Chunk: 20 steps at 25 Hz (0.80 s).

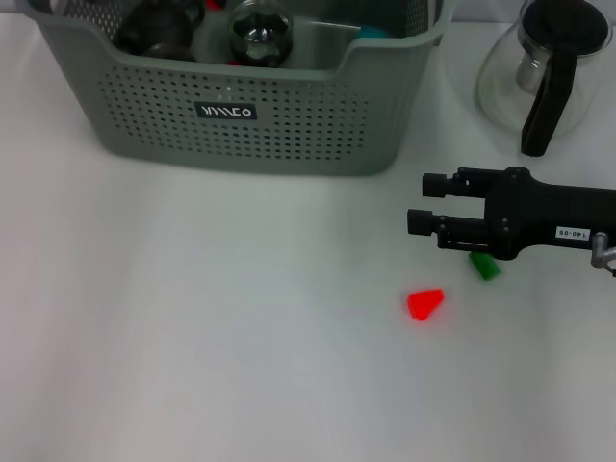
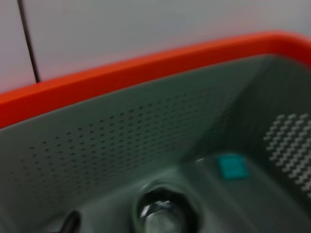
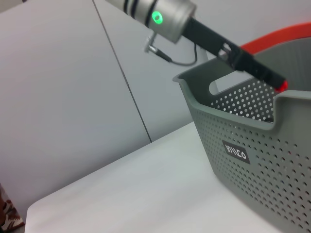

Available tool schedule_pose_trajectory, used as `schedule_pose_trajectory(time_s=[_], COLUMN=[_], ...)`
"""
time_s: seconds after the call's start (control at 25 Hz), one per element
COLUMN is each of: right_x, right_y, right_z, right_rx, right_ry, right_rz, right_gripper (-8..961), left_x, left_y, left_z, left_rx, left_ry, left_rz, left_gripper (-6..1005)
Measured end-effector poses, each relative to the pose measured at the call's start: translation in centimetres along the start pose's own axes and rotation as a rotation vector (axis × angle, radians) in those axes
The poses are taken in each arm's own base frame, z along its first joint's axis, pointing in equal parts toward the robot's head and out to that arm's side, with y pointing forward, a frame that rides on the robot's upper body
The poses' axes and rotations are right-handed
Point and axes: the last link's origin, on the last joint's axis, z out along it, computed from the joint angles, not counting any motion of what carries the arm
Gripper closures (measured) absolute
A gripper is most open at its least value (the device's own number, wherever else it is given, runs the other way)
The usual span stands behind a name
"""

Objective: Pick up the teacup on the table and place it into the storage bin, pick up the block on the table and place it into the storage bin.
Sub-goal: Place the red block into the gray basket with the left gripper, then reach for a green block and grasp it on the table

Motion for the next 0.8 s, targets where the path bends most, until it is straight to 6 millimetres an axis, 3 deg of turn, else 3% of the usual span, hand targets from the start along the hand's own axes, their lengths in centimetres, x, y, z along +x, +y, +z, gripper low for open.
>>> schedule_pose_trajectory(time_s=[0.2,0.32,0.4,0.52,0.64,0.8], right_x=[-0.1,-0.1,0.0,0.1,0.1,0.0], right_y=[0.0,0.0,0.0,-0.1,-0.1,-0.1], right_z=[0.1,0.0,0.0,-0.2,-0.3,-0.4], right_rx=[-0.001,0.000,0.003,0.011,0.017,0.017], right_ry=[-0.001,-0.001,-0.003,-0.008,-0.016,-0.024], right_rz=[-0.003,-0.001,0.001,0.004,0.008,0.010], right_gripper=[279,279,279,279,279,279], left_x=[0.2,0.1,-0.5,-2.2,-4.8,-8.1], left_y=[1.0,1.0,1.1,1.6,2.4,2.6], left_z=[0.5,-0.8,-2.3,-5.0,-7.3,-8.9], left_rx=[0.016,-0.021,-0.114,-0.345,-0.604,-0.794], left_ry=[0.026,0.070,0.146,0.337,0.532,0.681], left_rz=[0.021,-0.002,-0.035,-0.069,-0.050,-0.015], left_gripper=[649,639,539,390,313,211])
